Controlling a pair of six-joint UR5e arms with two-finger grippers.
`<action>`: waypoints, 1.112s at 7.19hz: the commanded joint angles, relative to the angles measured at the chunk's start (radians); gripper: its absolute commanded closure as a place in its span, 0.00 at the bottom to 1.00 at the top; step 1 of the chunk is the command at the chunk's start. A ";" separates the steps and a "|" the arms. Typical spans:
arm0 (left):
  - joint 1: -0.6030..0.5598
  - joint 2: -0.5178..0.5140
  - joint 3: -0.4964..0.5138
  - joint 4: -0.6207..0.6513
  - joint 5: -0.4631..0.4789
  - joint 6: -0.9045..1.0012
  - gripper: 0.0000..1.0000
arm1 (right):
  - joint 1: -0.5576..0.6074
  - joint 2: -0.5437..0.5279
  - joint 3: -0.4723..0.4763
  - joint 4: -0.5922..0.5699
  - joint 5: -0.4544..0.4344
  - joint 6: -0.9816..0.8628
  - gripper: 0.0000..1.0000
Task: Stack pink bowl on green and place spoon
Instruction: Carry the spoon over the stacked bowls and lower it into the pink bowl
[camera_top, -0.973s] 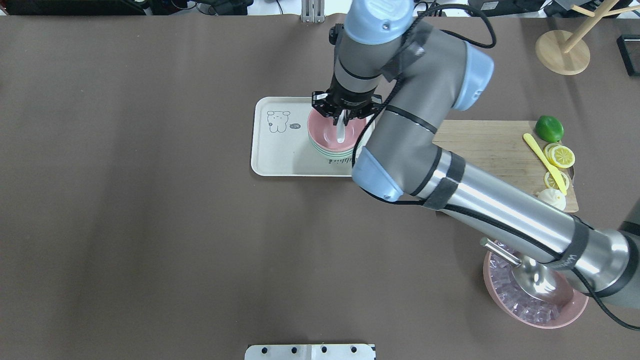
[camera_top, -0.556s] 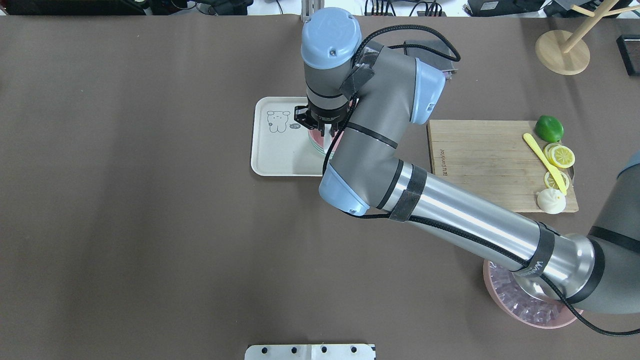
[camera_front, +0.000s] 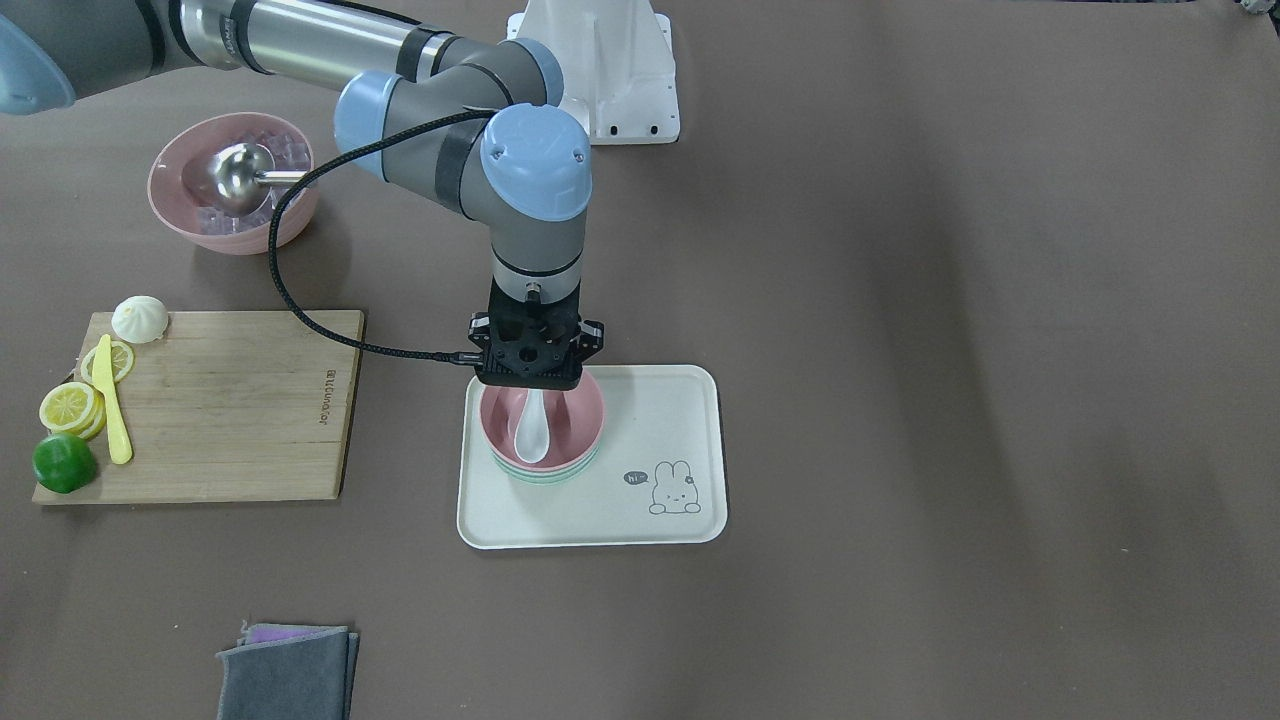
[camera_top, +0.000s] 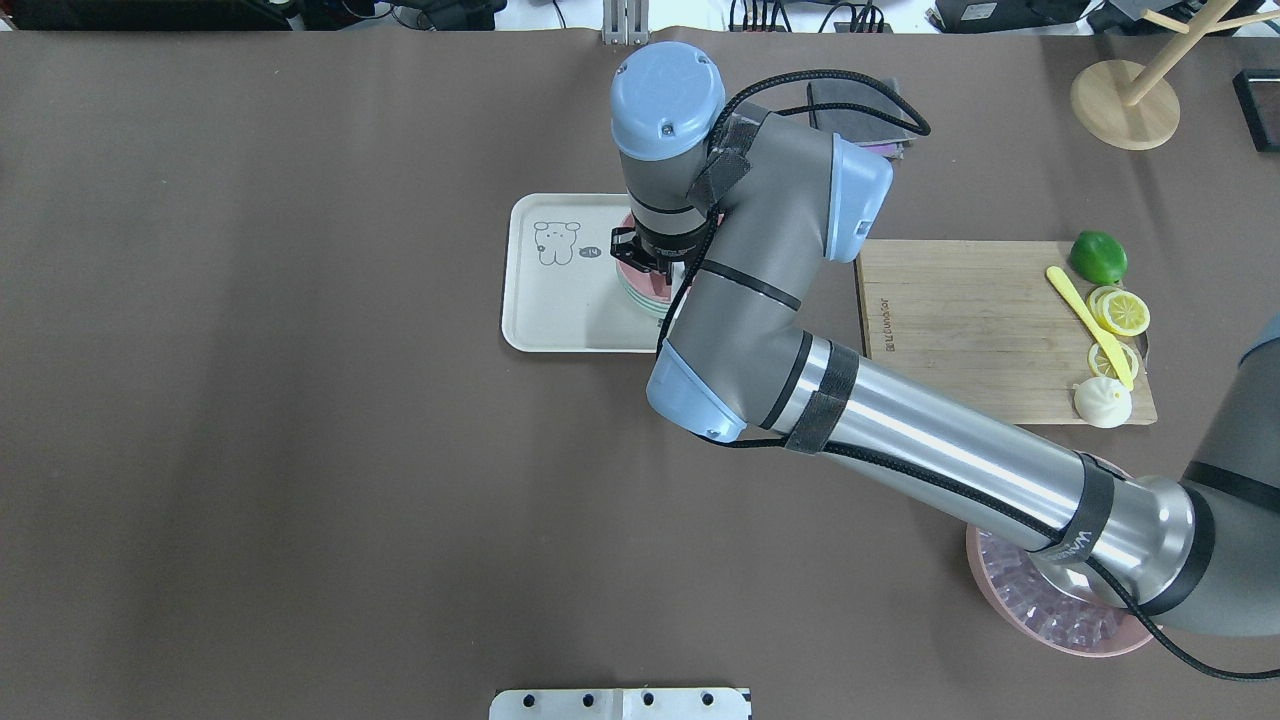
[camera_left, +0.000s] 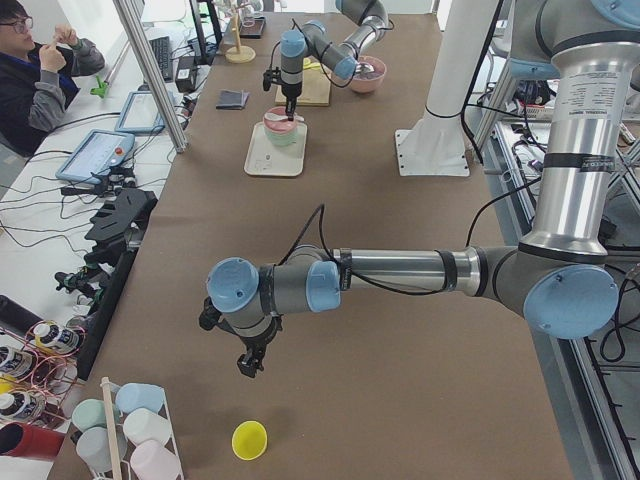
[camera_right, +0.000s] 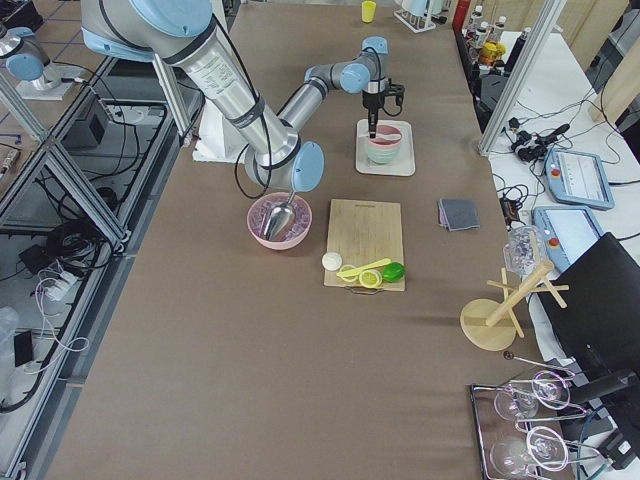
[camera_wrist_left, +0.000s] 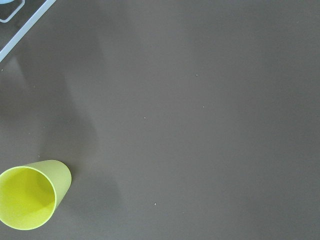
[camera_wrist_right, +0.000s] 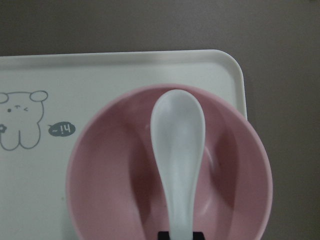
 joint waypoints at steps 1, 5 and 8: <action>0.000 0.001 0.000 0.000 0.000 0.000 0.01 | 0.000 0.000 0.002 -0.004 -0.005 0.005 0.02; 0.000 0.000 -0.003 0.012 0.000 -0.024 0.01 | 0.050 -0.029 -0.004 -0.007 0.003 -0.024 0.00; -0.001 0.038 -0.103 0.006 0.006 -0.298 0.01 | 0.203 -0.116 0.020 0.049 0.084 -0.130 0.00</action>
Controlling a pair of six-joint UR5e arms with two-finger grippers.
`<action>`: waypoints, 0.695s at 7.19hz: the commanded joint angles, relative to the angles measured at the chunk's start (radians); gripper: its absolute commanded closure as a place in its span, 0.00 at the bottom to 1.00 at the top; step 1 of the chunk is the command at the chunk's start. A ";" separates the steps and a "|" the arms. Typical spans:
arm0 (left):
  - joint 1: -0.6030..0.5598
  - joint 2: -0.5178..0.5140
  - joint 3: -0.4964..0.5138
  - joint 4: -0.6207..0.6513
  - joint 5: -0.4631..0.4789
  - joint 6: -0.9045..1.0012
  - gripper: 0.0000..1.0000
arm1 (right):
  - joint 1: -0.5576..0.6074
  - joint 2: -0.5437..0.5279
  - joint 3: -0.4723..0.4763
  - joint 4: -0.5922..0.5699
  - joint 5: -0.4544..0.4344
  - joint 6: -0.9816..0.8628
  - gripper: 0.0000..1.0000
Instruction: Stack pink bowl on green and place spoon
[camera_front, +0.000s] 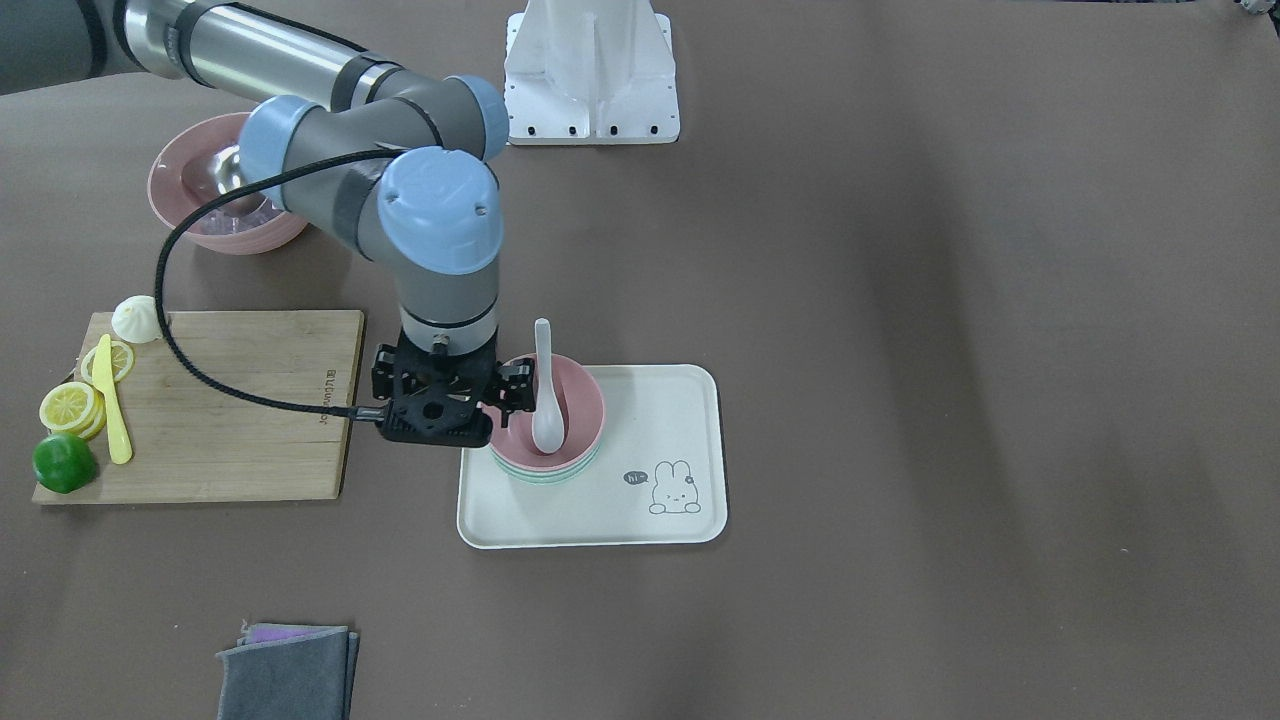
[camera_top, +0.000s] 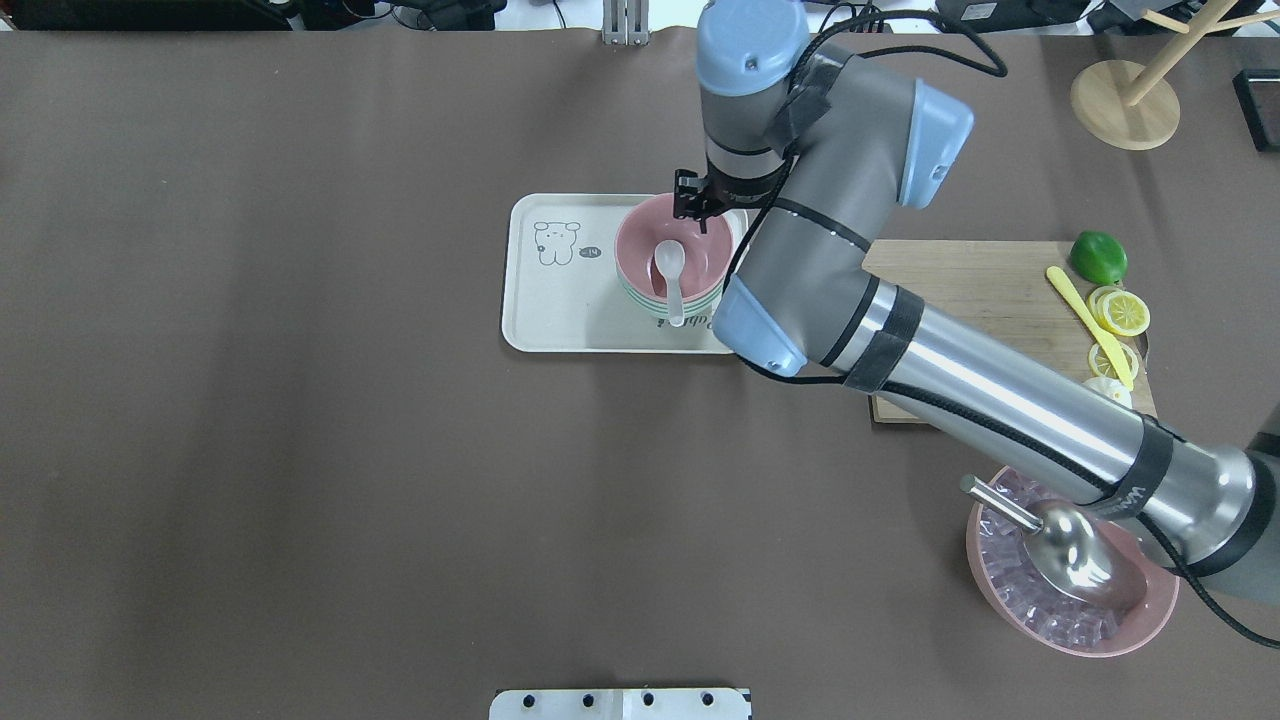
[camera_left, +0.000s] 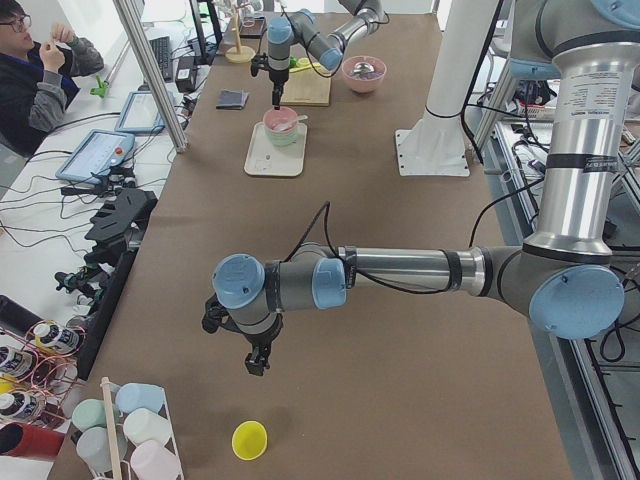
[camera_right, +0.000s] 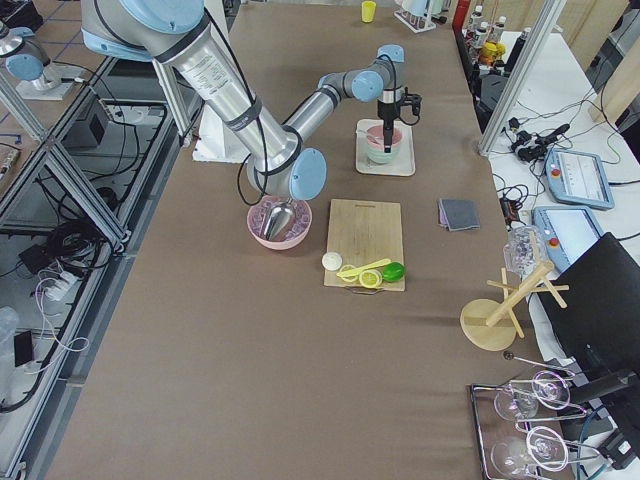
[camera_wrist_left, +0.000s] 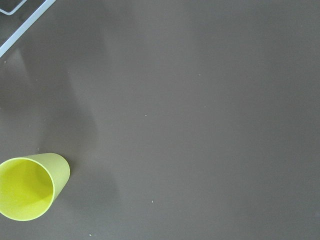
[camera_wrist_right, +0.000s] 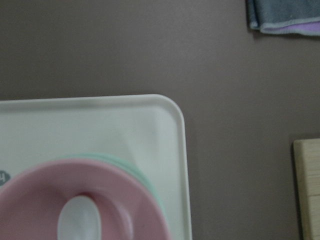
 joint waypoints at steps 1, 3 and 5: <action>0.001 0.027 -0.079 0.001 -0.003 -0.181 0.01 | 0.147 -0.165 0.092 0.085 0.076 -0.029 0.00; -0.001 0.029 -0.134 0.001 0.001 -0.251 0.01 | 0.354 -0.337 0.165 0.122 0.264 -0.303 0.00; 0.001 0.037 -0.134 -0.004 -0.002 -0.248 0.01 | 0.546 -0.521 0.228 0.121 0.341 -0.582 0.00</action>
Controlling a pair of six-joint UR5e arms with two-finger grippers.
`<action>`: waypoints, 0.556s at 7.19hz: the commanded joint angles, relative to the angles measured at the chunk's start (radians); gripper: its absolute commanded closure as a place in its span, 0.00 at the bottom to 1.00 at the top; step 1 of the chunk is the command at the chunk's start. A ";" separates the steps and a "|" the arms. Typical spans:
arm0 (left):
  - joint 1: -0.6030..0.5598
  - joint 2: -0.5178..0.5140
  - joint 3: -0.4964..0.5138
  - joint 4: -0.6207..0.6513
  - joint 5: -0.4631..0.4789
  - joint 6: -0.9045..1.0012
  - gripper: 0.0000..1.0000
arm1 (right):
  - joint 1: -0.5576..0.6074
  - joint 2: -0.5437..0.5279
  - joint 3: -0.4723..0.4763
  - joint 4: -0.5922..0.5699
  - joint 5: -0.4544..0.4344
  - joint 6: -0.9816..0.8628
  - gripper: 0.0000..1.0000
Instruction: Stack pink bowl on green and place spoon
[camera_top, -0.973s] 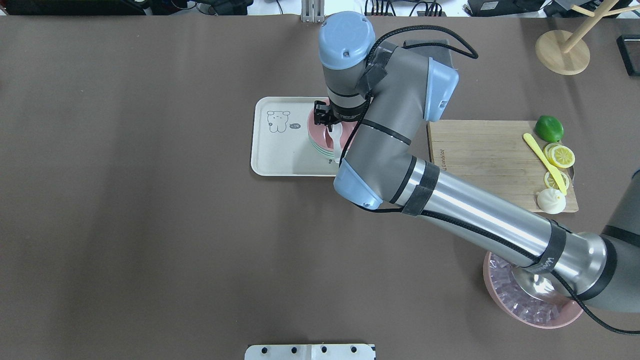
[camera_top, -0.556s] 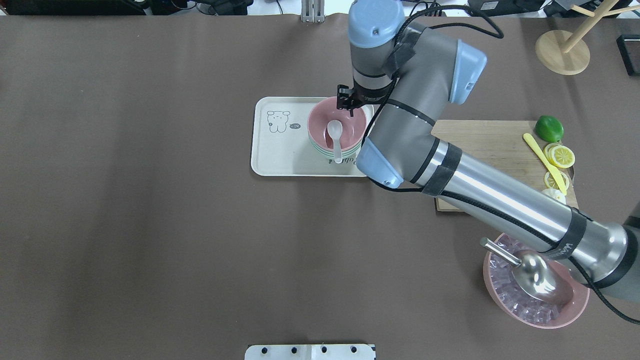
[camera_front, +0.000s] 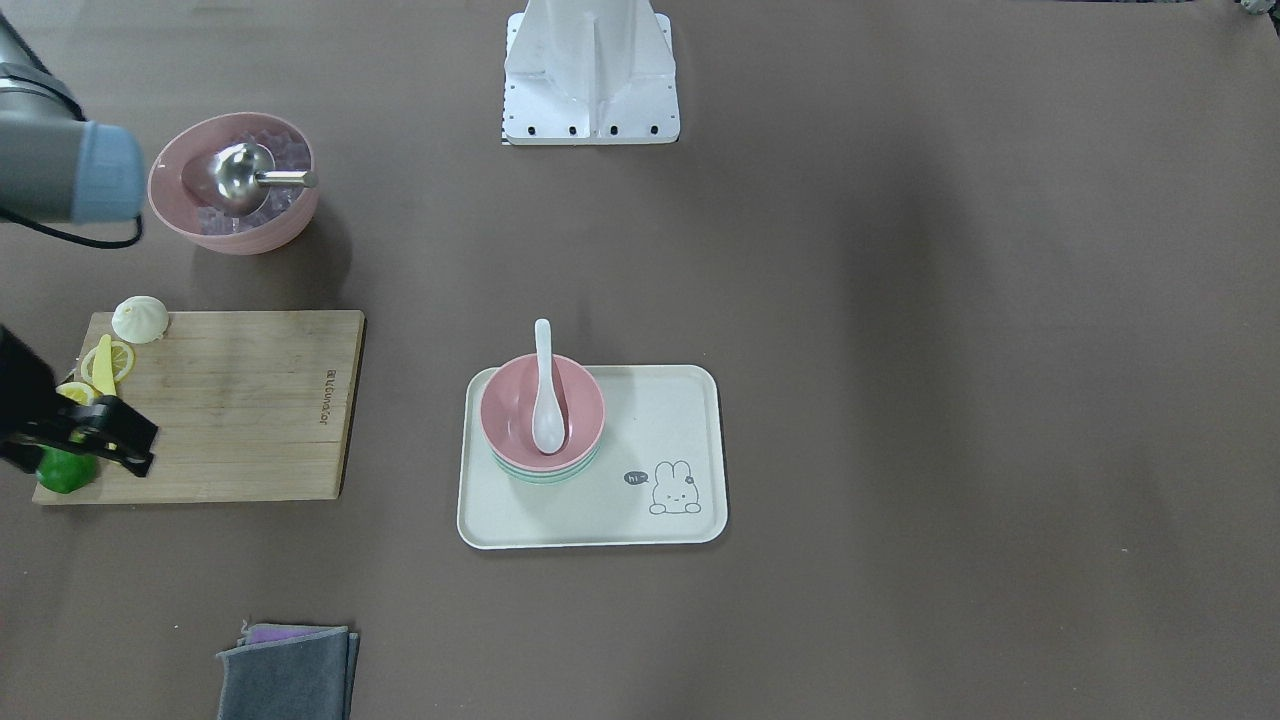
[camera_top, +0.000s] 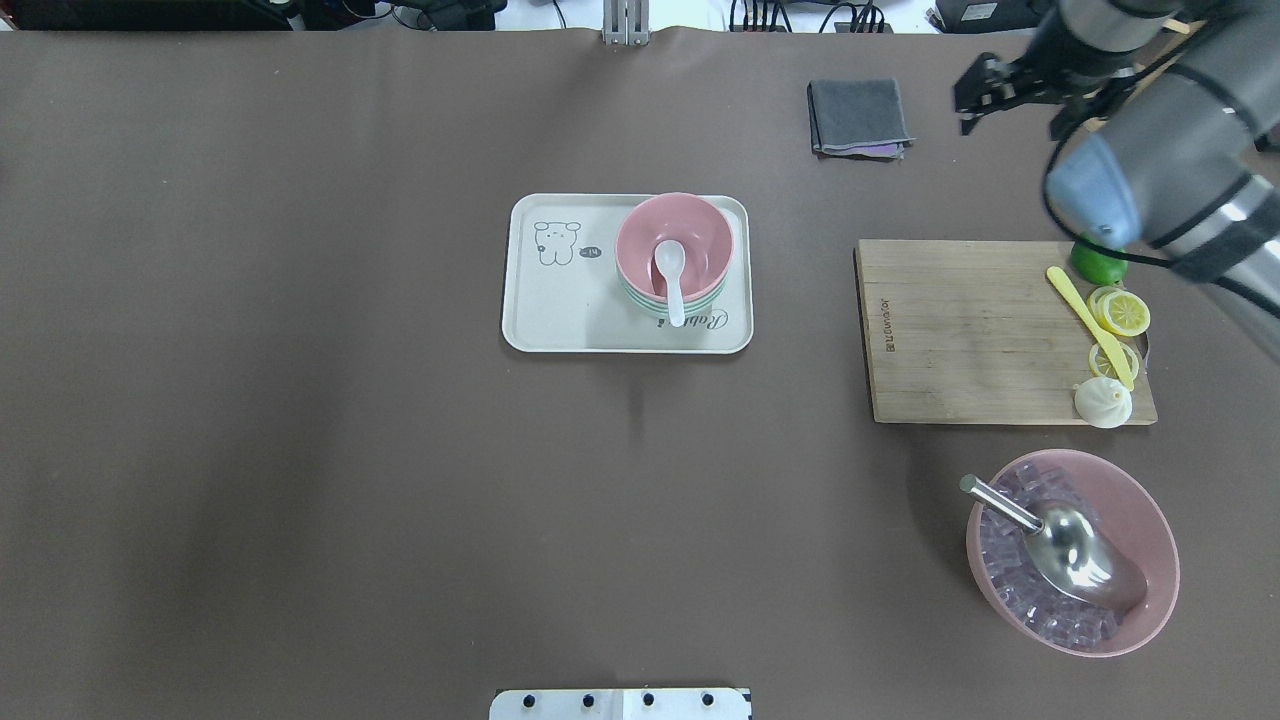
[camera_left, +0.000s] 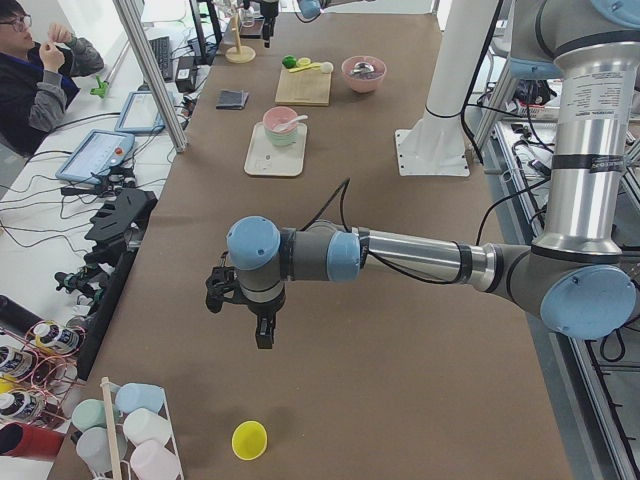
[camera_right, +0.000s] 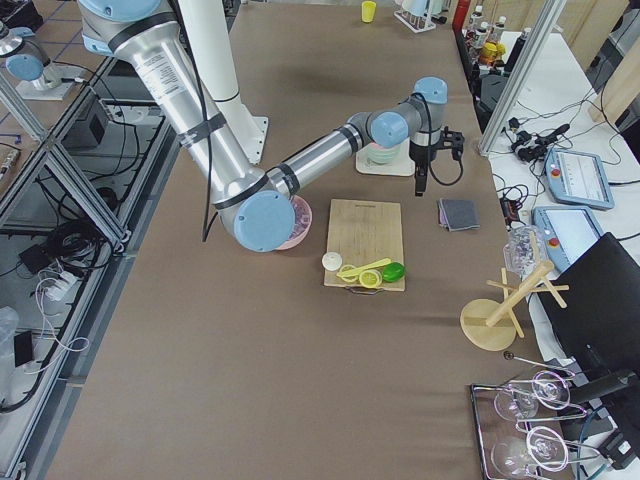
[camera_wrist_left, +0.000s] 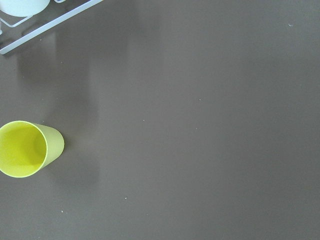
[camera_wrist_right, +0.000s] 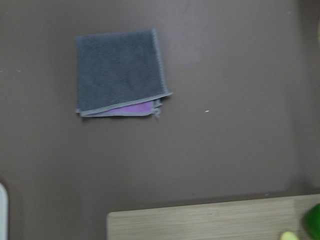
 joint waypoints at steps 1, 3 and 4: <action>0.000 0.005 -0.002 -0.004 -0.003 -0.006 0.01 | 0.221 -0.206 0.021 0.000 0.089 -0.300 0.00; -0.001 0.017 0.006 -0.004 -0.005 -0.001 0.01 | 0.327 -0.365 0.034 0.002 0.091 -0.505 0.00; 0.000 0.028 0.007 -0.007 -0.003 0.002 0.01 | 0.363 -0.442 0.069 0.003 0.088 -0.533 0.00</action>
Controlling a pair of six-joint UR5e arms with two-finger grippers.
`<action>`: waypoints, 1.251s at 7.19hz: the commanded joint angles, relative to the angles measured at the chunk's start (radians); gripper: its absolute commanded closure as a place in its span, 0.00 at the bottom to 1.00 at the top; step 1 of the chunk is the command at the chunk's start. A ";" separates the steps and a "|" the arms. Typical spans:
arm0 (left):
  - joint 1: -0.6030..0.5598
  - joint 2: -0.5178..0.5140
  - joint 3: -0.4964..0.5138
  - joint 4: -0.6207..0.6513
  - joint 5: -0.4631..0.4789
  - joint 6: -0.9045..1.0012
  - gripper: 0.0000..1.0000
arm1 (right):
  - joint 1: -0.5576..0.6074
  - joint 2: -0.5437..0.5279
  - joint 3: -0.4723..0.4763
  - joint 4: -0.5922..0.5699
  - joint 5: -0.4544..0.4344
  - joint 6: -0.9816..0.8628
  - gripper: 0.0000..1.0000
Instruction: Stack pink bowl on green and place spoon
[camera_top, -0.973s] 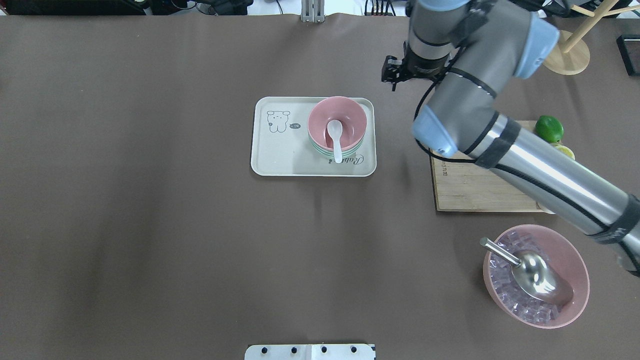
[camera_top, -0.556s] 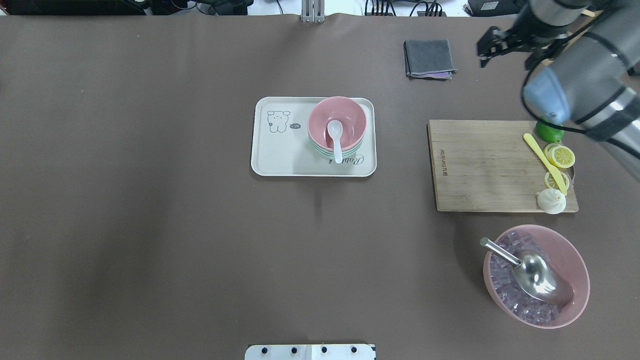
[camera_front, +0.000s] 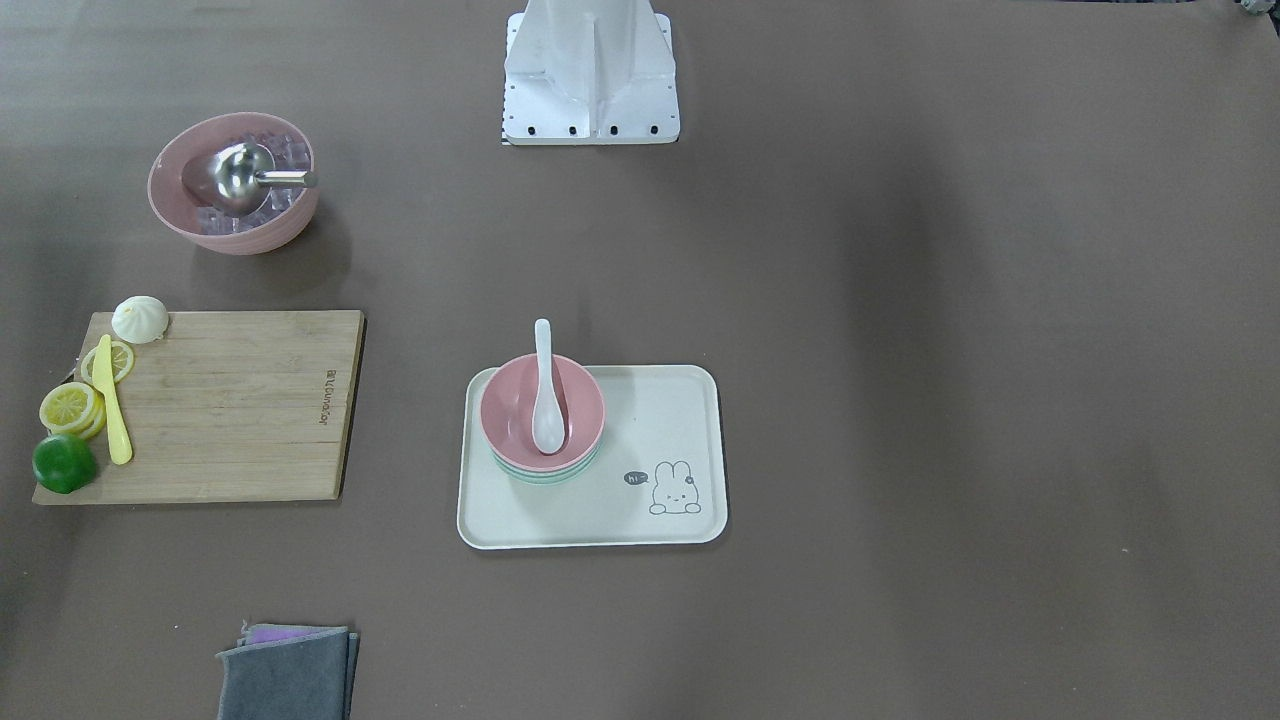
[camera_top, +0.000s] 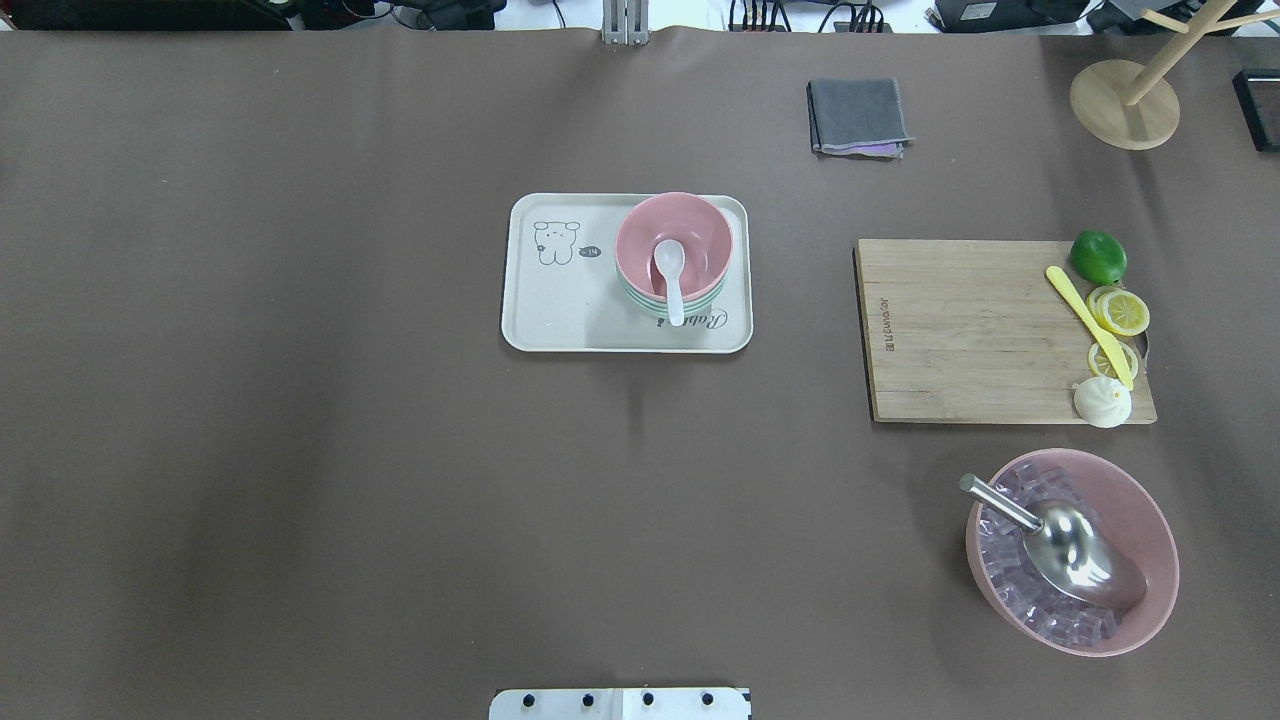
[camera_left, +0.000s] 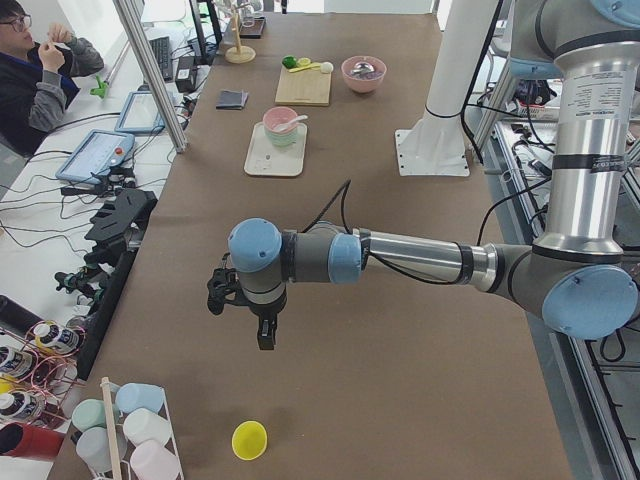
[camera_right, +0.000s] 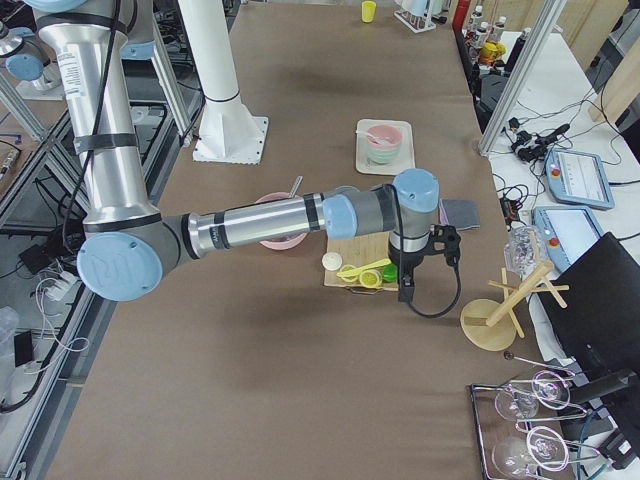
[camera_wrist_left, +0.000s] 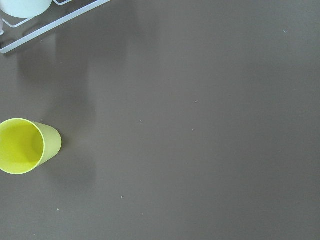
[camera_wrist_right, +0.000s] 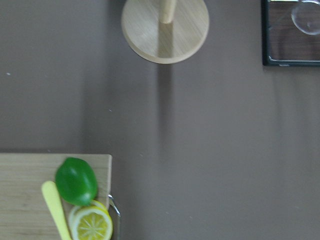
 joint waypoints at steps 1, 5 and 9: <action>0.000 0.011 -0.008 0.001 -0.001 0.003 0.01 | 0.057 -0.172 0.083 0.005 -0.006 -0.072 0.00; 0.000 0.005 -0.031 -0.002 -0.025 0.011 0.01 | 0.055 -0.260 0.174 0.003 0.003 -0.167 0.00; -0.001 0.014 -0.056 -0.005 -0.067 0.011 0.01 | 0.057 -0.260 0.181 0.003 0.061 -0.159 0.00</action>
